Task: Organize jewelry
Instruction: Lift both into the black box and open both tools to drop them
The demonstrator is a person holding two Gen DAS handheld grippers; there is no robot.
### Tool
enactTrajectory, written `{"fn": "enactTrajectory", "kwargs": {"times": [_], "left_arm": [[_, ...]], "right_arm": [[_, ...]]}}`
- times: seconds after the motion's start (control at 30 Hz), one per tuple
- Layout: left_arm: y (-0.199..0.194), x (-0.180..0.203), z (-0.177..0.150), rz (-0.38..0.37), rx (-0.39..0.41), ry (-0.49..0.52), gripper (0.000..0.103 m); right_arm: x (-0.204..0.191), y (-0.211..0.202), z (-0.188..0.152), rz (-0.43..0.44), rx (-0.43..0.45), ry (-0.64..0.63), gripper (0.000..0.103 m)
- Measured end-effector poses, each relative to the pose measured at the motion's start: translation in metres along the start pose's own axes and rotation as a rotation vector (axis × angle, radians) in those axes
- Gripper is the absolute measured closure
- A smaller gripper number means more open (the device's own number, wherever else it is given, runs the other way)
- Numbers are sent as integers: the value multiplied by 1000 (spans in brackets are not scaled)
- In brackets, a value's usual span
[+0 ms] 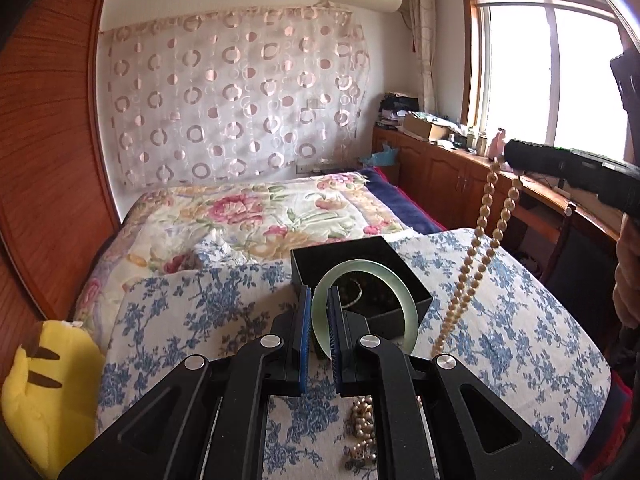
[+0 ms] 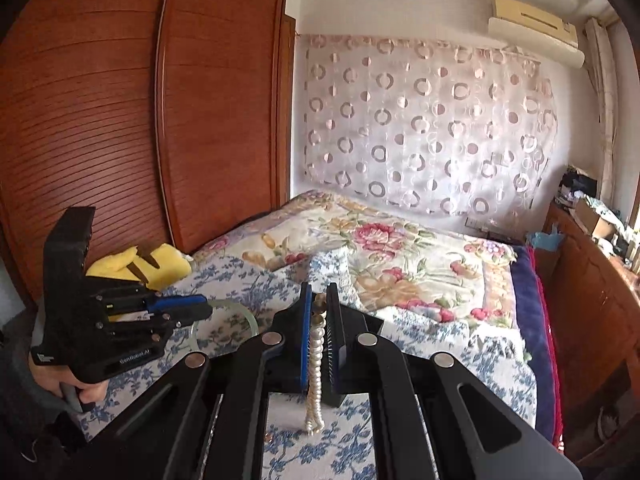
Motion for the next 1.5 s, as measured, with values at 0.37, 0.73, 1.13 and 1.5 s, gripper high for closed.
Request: {"fn": "enactTrajectory", "kwargs": {"times": [0.37, 0.73, 1.13, 1.5], "left_arm": [[11, -2, 7, 10, -2, 1, 96], [29, -10, 9, 19, -24, -9, 96], [56, -17, 20, 38, -44, -18, 96], [84, -20, 22, 43, -74, -22, 96]], "right_arm": [[8, 10, 41, -40, 29, -21, 95], [14, 32, 67, -71, 8, -39, 95], [26, 47, 78, -74, 16, 8, 95], [24, 98, 14, -23, -159, 14, 95]]}}
Point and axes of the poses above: each gripper's, at about its wrist camera, not at the fingertips, and y roughly the way its jaws point, x to its right, z to its top, the point moved 1 cm from there along y, roughly the way its jaws point, and after that the axes turned 7 degrees about -z, right-handed, at the moved point
